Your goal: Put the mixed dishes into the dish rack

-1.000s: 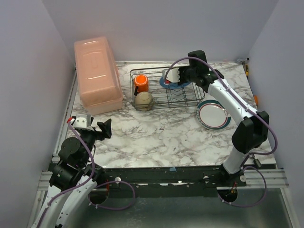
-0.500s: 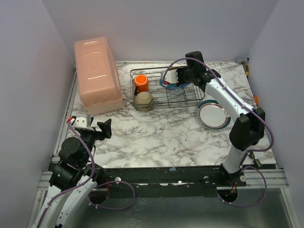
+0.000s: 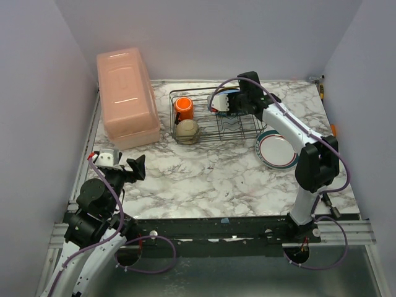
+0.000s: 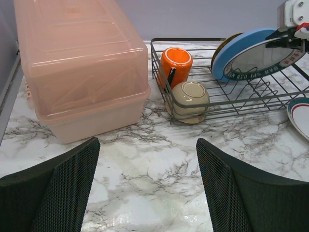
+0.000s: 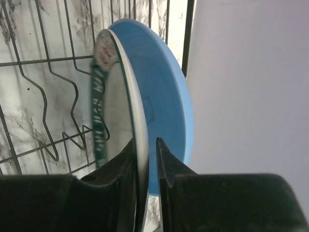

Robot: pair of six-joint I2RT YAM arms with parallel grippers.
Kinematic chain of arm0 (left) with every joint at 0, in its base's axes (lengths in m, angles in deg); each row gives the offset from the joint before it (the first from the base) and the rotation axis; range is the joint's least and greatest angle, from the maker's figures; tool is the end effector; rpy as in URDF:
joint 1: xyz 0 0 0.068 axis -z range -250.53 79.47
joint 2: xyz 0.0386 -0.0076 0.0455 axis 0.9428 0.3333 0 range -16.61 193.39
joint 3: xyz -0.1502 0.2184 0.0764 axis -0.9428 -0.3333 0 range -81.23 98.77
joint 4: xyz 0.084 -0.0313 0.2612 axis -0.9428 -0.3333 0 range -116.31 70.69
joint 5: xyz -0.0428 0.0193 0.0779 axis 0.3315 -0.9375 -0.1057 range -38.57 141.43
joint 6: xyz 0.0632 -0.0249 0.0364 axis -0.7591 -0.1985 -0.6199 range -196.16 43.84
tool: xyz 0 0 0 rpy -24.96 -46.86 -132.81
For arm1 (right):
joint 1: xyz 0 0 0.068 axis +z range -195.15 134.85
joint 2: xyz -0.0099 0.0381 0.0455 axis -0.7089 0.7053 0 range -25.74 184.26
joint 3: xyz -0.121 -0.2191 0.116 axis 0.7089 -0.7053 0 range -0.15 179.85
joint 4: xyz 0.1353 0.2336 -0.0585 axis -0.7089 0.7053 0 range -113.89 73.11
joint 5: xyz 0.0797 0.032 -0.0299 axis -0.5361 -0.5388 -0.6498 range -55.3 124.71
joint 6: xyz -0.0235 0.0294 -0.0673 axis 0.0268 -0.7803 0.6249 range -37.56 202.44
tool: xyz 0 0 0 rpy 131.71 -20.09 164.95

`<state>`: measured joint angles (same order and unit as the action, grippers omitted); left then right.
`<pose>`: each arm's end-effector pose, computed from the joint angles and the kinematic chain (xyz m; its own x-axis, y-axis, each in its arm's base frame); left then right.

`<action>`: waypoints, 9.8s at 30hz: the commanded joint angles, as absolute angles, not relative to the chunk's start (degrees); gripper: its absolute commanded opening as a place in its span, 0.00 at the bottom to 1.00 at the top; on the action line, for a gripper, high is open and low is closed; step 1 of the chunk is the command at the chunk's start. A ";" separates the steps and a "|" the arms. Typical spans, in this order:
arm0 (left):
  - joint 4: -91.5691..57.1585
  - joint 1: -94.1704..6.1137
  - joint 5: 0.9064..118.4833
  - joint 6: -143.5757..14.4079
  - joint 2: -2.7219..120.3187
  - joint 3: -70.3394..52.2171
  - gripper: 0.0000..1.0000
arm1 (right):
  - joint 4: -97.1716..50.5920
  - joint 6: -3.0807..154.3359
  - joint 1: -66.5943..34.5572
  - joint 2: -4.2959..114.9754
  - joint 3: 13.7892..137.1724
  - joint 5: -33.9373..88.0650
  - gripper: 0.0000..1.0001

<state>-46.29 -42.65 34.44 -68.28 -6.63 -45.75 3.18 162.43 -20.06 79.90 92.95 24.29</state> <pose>0.1000 -0.0314 0.3227 -0.0485 -0.1227 -0.9913 0.1841 0.9743 -0.1296 0.4172 0.2085 0.2845 0.4345 -0.8661 -0.2473 -0.6629 -0.1216 -0.7388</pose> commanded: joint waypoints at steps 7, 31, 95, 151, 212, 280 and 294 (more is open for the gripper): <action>-45.19 -42.40 34.85 -68.61 -6.98 -46.26 0.81 | -4.14 152.84 -19.57 80.76 93.68 25.81 0.32; -45.13 -41.63 35.26 -68.52 -6.94 -46.22 0.81 | -26.67 98.23 -19.22 40.25 53.81 42.80 1.00; -44.42 -40.12 35.27 -68.95 -7.05 -47.14 0.82 | -23.36 128.66 -13.45 81.22 85.90 67.51 0.43; -43.40 -36.53 33.42 -68.77 -14.74 -48.46 0.84 | -20.16 65.26 -25.23 37.60 44.82 76.75 1.00; -43.65 -36.27 33.41 -69.11 -10.36 -48.45 0.84 | -48.18 37.36 -80.04 63.79 16.96 -0.37 0.01; -43.29 -36.16 34.39 -68.96 -11.06 -48.56 0.84 | -12.21 93.15 -49.47 41.63 73.94 10.29 0.00; -43.34 -36.16 33.77 -69.13 -10.53 -48.58 0.84 | -21.81 111.15 -32.08 48.61 72.25 15.48 0.00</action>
